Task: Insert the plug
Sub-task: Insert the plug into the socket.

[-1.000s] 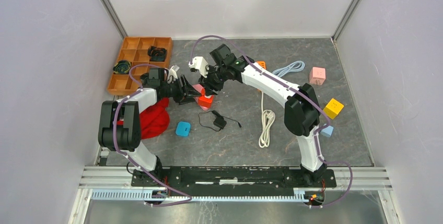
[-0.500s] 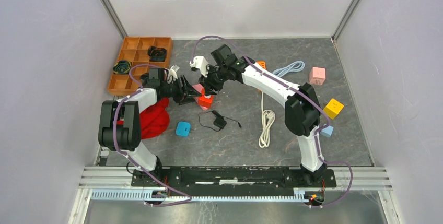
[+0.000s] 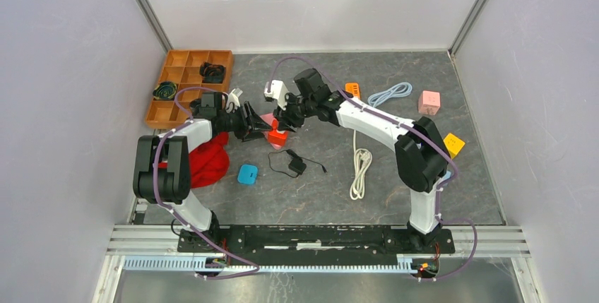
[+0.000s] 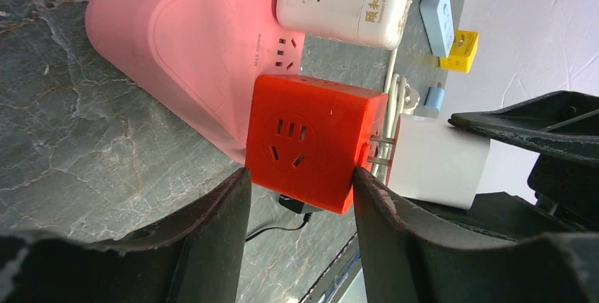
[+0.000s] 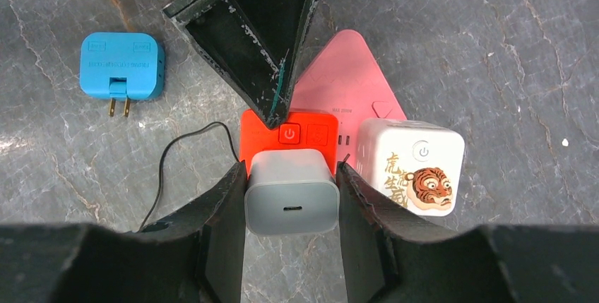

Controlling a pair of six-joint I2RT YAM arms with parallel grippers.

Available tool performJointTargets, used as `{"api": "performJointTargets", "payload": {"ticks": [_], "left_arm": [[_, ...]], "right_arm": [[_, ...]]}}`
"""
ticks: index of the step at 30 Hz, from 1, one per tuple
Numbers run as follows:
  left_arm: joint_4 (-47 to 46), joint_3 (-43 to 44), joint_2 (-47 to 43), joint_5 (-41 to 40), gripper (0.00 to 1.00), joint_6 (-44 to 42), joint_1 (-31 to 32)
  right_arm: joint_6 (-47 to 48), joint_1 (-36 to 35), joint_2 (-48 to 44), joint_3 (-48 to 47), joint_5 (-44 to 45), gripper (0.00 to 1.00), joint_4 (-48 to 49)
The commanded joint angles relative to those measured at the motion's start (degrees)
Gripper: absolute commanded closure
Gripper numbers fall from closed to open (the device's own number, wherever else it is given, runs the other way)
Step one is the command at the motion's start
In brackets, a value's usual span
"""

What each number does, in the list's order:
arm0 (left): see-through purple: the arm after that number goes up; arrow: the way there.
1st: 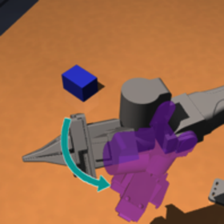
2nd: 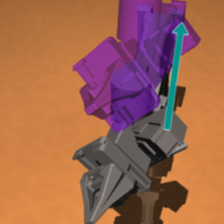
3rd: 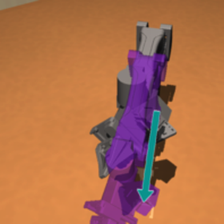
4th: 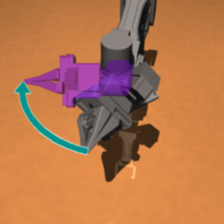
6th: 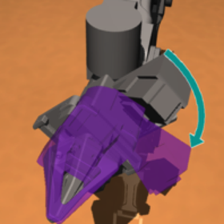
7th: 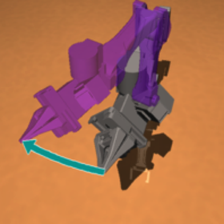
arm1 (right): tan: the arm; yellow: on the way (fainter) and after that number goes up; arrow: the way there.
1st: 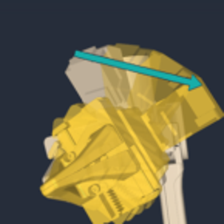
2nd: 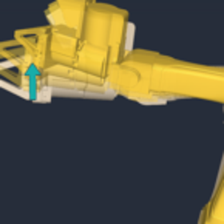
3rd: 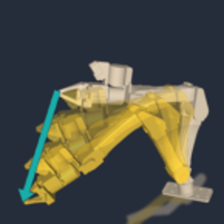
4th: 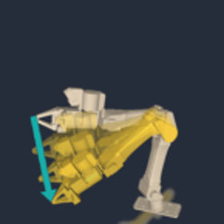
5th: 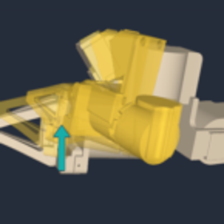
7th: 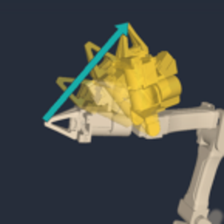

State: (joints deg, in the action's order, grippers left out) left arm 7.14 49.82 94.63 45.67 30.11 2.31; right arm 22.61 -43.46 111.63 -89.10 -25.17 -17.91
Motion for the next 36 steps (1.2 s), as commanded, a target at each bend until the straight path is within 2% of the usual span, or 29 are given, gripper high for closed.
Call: {"api": "performJointTargets", "payload": {"ticks": [1,6,23,26,31,36], "left_arm": [[1.6,-0.9,2.6,-4.8,0.40,-3.0,0.6],[2.0,-1.0,2.7,-4.8,0.40,-3.3,0.6],[2.6,-1.4,2.5,-4.6,0.40,-4.0,0.7],[1.2,-2.1,2.6,-3.6,0.41,-3.0,0.7],[2.3,-1.5,2.4,-4.1,0.41,-4.0,0.8],[3.8,-0.6,3.6,-4.9,0.42,-4.9,0.8]], "right_arm": [[1.4,-1.2,7.1,4.7,3.6,0.86,-2.0],[1.0,-1.1,9.4,2.8,1.9,0.87,-3.0],[1.3,-1.6,8.4,11.3,3.7,0.89,0.4],[0.3,-1.7,7.4,14.8,4.2,0.89,3.1],[-0.1,-2.0,7.7,15.6,3.5,0.90,4.2],[-4.0,0.4,4.8,21.1,-0.8,0.89,12.6]]}}
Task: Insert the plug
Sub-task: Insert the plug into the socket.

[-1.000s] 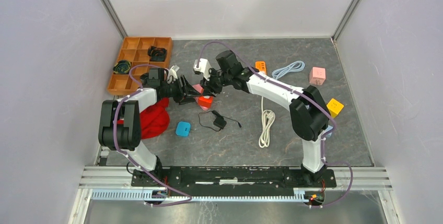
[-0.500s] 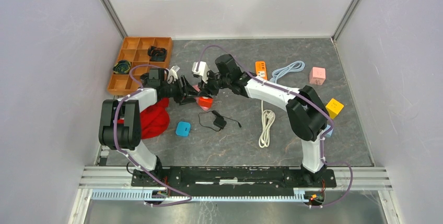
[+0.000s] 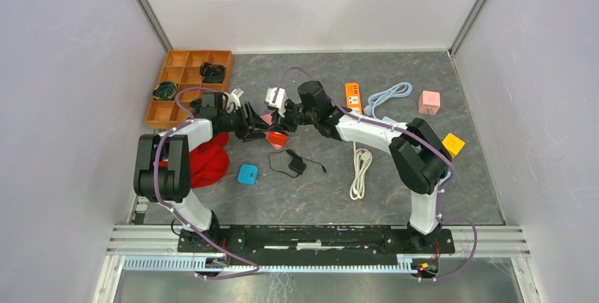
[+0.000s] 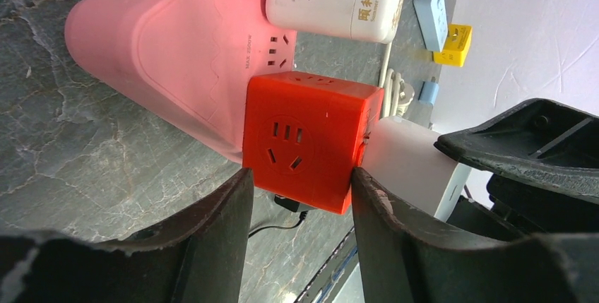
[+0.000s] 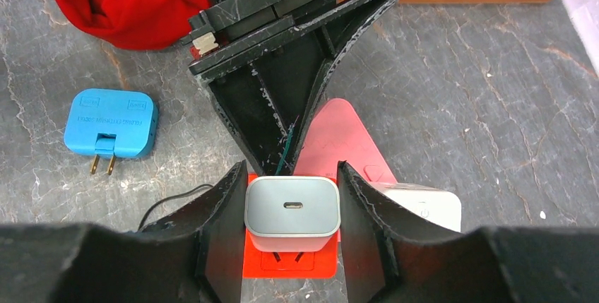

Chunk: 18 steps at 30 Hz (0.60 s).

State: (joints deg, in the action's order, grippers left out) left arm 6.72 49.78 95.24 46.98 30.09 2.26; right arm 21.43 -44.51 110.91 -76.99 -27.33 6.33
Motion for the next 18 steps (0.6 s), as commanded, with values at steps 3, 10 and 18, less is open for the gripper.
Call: {"api": "performJointTargets", "payload": {"ticks": [3,10,18], "left_arm": [[5.4,-0.4,3.0,-7.8,0.42,-5.7,0.9],[6.2,0.0,4.4,-8.8,0.43,-6.1,0.9],[6.4,0.1,4.8,-9.6,0.43,-6.1,0.9]], "right_arm": [[-3.8,2.3,5.0,11.0,-0.4,0.90,-8.4],[-4.4,3.6,4.7,13.7,-3.0,0.90,-4.0],[-4.2,4.0,4.2,18.5,-2.6,0.90,0.2]]}}
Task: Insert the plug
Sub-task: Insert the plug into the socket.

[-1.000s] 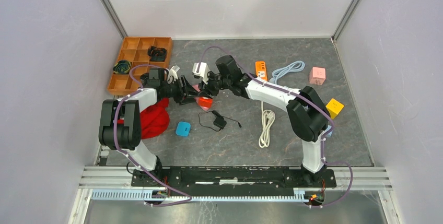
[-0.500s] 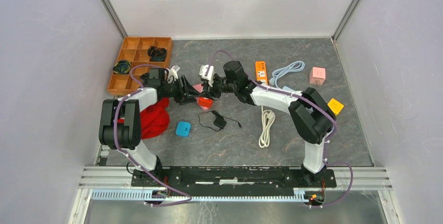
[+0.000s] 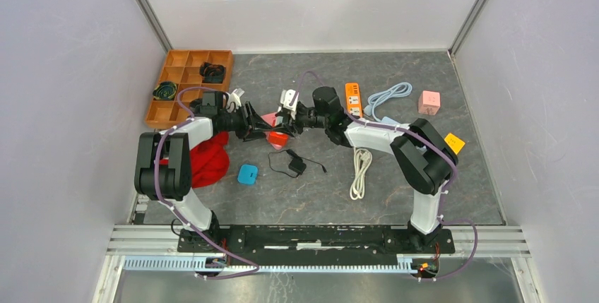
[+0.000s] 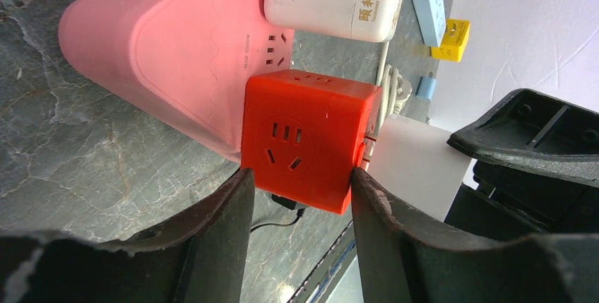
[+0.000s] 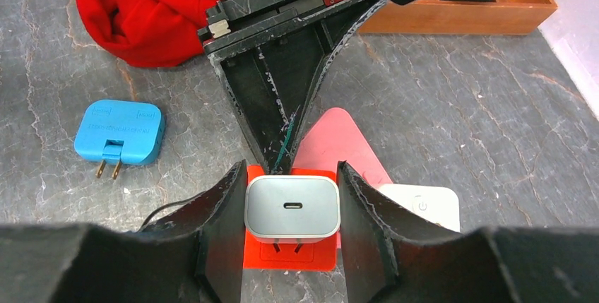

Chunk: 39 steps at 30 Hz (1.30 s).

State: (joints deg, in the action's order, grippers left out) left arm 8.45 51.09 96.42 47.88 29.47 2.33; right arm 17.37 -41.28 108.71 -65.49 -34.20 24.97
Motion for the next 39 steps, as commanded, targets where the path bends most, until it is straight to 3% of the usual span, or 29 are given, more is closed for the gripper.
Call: {"api": "performJointTargets", "payload": {"ticks": [1,11,16,19,27,31,33,37,39], "left_arm": [[4.7,-1.4,3.6,-10.7,0.43,-5.5,0.8],[4.7,-2.1,3.4,-11.2,0.43,-5.6,0.9],[4.8,-1.8,3.1,-10.9,0.43,-5.4,1.0],[5.7,-0.4,2.8,-10.9,0.41,-5.4,1.0],[8.5,6.3,0.2,-11.1,0.31,-4.9,0.9],[8.6,8.7,-2.3,-10.3,0.27,-3.5,1.0],[9.5,10.1,-3.7,-10.5,0.24,-3.3,0.9],[11.8,11.6,-6.6,-12.3,0.19,-3.9,1.0],[13.5,11.6,-8.1,-13.9,0.02,-4.7,1.0]], "right_arm": [[0.1,0.8,6.4,7.5,4.8,0.90,-18.2],[-3.4,0.9,7.4,13.0,6.0,0.92,-11.9],[-2.9,0.9,6.8,10.3,5.5,0.89,-14.3],[-3.0,0.9,5.2,5.5,5.1,0.80,-17.7],[-4.3,2.3,2.0,-9.9,3.0,0.41,-26.0],[-6.0,2.5,-1.9,-11.4,4.1,0.22,-27.0],[-6.8,2.5,-4.9,-10.5,5.0,0.03,-26.9],[-9.1,2.5,-10.7,-7.4,6.8,0.02,-27.9],[-10.0,2.5,-13.8,-5.4,7.9,0.02,-28.5]]}}
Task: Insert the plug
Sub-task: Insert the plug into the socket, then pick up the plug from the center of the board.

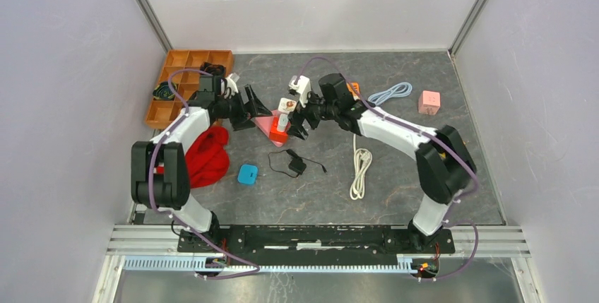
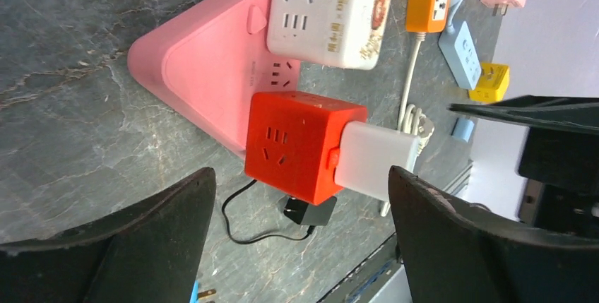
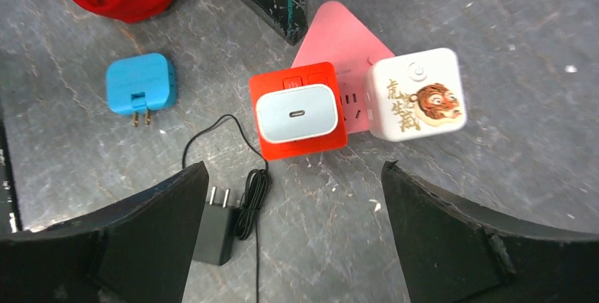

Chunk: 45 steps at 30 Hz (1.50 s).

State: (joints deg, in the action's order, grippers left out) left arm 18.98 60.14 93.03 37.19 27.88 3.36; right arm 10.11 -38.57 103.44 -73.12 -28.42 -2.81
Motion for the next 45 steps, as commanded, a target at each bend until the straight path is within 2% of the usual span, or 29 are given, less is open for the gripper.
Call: {"api": "performJointTargets", "payload": {"ticks": [1,7,8,11,14,16,20,23,27,29,33,41,45], "left_arm": [[3.7,2.4,-5.7,-4.3,0.01,-3.4,0.0],[4.6,-3.1,-13.4,-12.6,0.00,-0.7,0.0],[4.9,-4.0,-15.0,-14.9,0.00,0.1,-0.1],[5.5,-6.1,-20.2,-24.1,0.00,2.5,-0.1],[5.5,-8.3,-26.5,-34.9,0.00,5.9,-0.1],[5.8,-9.4,-28.8,-37.6,0.00,7.8,-0.6],[6.2,-10.3,-28.3,-25.9,0.00,6.5,-1.3],[4.6,-12.5,-27.1,-22.2,0.00,5.3,-1.2],[7.1,-14.0,-24.5,-20.6,0.06,2.8,0.1],[8.1,-14.7,-24.5,-22.6,0.06,1.8,3.6],[10.7,-15.9,-24.1,-32.9,0.08,4.4,12.5],[11.5,-22.1,-26.9,-39.8,0.18,11.3,14.9],[11.9,-23.7,-27.6,-41.3,0.13,12.4,15.0]], "right_arm": [[-3.3,-0.2,-10.5,3.4,3.8,0.02,-1.1],[-8.5,0.0,-17.9,8.6,19.3,0.02,-7.9],[-11.3,0.0,-18.2,8.5,24.3,0.02,-9.0],[-15.1,0.2,-18.0,7.0,34.6,0.02,-13.8],[-16.4,1.0,-18.5,8.8,38.0,0.02,-14.5],[-17.8,2.5,-20.4,12.5,37.2,0.02,-11.6],[-18.2,4.5,-24.1,17.6,33.7,0.02,-7.1],[-17.4,4.6,-25.6,20.5,32.7,0.02,-5.7],[-20.1,5.2,-27.1,25.8,34.2,0.03,-3.4],[-21.0,5.9,-27.4,27.0,34.1,0.04,-3.4],[-21.6,6.2,-29.1,28.7,35.1,0.06,-2.5],[-22.3,6.2,-33.1,30.8,34.8,0.07,0.2],[-22.5,6.3,-34.4,31.8,34.9,0.06,0.1]]}}
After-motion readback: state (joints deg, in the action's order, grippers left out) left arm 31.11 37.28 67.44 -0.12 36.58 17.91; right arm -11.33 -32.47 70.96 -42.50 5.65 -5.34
